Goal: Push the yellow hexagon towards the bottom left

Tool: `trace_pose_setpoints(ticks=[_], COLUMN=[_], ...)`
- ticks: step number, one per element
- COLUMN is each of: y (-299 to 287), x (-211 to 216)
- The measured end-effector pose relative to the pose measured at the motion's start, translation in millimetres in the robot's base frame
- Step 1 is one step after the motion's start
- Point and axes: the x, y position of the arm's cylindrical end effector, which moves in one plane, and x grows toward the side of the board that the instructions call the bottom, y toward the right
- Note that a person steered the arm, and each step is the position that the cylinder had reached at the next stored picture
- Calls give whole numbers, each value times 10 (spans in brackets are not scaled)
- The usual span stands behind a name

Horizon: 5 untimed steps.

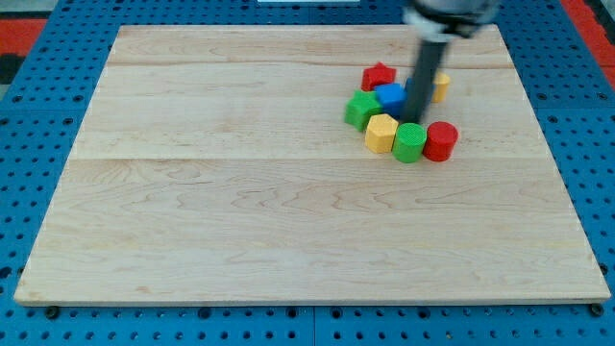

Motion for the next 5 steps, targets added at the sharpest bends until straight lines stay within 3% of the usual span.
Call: trace_pose_setpoints(ticks=[1, 3, 5], y=[-1014, -665, -198], x=[6, 104, 516])
